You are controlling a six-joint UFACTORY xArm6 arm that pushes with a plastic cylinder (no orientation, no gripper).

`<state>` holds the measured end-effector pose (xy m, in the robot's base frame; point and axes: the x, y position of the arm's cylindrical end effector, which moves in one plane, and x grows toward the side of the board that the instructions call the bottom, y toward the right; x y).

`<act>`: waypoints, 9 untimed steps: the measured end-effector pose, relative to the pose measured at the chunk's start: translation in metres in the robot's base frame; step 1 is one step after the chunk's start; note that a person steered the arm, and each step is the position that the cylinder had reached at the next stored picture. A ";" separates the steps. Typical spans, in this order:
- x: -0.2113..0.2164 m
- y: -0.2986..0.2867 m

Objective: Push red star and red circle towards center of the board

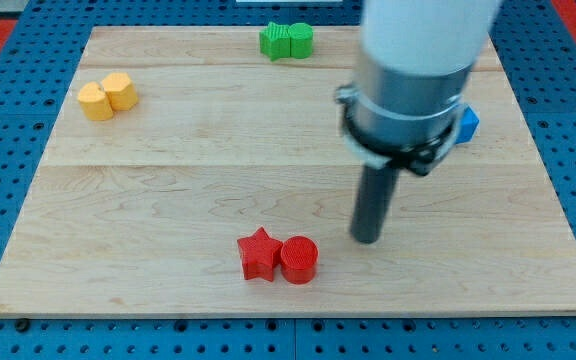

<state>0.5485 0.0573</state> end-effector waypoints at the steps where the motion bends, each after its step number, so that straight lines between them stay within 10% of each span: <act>1: 0.013 -0.014; 9: 0.070 -0.116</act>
<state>0.6189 -0.0592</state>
